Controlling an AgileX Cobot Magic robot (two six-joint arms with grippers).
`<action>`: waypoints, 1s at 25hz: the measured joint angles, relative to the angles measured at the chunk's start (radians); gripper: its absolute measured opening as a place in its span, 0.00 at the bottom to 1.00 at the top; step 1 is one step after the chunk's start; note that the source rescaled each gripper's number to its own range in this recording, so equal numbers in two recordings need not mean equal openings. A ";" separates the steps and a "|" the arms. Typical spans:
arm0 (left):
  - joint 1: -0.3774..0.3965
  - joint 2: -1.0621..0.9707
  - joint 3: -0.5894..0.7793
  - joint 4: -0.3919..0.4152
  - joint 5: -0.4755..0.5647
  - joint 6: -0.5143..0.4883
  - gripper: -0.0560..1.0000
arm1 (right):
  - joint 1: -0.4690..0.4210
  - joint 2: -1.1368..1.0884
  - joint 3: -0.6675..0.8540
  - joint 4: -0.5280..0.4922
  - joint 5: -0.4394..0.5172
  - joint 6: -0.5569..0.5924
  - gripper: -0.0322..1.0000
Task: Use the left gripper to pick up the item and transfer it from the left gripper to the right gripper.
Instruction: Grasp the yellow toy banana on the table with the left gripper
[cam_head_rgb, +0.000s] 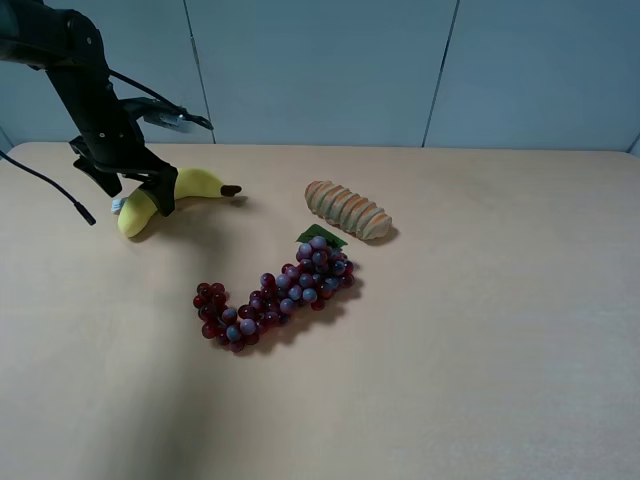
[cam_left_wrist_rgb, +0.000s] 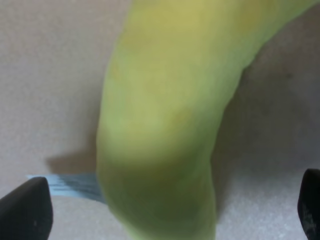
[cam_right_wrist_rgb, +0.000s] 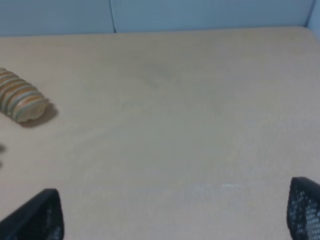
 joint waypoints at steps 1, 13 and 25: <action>0.000 0.000 0.002 0.005 0.000 0.001 1.00 | 0.000 0.000 0.000 0.000 0.000 0.000 1.00; 0.000 0.059 0.015 -0.006 -0.040 0.021 1.00 | 0.000 0.000 0.000 0.000 0.000 0.000 1.00; 0.000 0.062 0.015 -0.018 -0.025 0.033 0.45 | 0.000 0.000 0.000 0.000 0.000 0.000 1.00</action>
